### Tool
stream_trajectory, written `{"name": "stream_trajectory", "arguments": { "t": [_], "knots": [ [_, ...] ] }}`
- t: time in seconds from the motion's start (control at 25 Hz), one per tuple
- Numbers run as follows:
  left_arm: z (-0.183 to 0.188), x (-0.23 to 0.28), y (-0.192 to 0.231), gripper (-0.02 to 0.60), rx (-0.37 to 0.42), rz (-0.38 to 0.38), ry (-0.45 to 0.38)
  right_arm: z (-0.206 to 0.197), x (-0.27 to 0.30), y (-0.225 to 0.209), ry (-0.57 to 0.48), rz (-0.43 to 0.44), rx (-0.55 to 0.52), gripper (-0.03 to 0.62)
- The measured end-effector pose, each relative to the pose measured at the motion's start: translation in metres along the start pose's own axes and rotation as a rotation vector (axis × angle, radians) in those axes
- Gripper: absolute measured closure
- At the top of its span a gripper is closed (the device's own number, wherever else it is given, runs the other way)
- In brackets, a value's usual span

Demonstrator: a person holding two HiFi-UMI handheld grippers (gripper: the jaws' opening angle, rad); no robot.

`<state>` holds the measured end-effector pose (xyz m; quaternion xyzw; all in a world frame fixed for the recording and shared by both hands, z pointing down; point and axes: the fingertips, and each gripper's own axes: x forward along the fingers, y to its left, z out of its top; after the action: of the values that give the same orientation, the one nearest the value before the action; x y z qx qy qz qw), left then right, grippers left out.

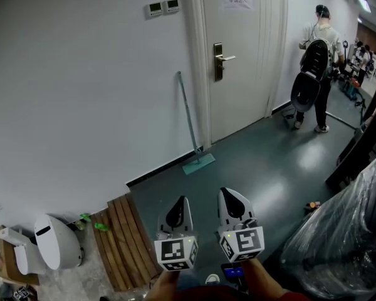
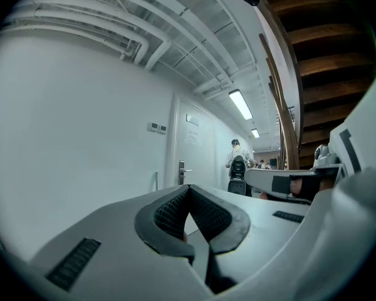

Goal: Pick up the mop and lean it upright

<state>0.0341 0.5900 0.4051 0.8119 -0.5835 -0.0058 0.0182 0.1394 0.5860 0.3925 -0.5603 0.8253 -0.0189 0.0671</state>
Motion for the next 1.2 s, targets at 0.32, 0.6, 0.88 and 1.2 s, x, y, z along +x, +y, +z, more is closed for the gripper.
{"name": "stream_trajectory", "arguments": {
  "t": [0.32,0.6,0.88,1.2],
  "knots": [
    [-0.002,0.048,0.056,0.566,-0.006,0.013,-0.021,-0.012,0.072,0.009,0.021,-0.003,-0.061,0.586],
    [0.01,0.101,0.133,0.566,-0.008,0.0,-0.045,-0.017,0.16,0.033,0.023,-0.012,-0.089,0.586],
    [0.021,0.148,0.202,0.566,0.0,-0.02,-0.044,-0.016,0.236,0.048,0.017,-0.052,-0.098,0.586],
    [0.024,0.189,0.231,0.566,0.005,-0.052,-0.05,-0.017,0.287,0.047,-0.002,-0.074,-0.104,0.586]
  ]
}}
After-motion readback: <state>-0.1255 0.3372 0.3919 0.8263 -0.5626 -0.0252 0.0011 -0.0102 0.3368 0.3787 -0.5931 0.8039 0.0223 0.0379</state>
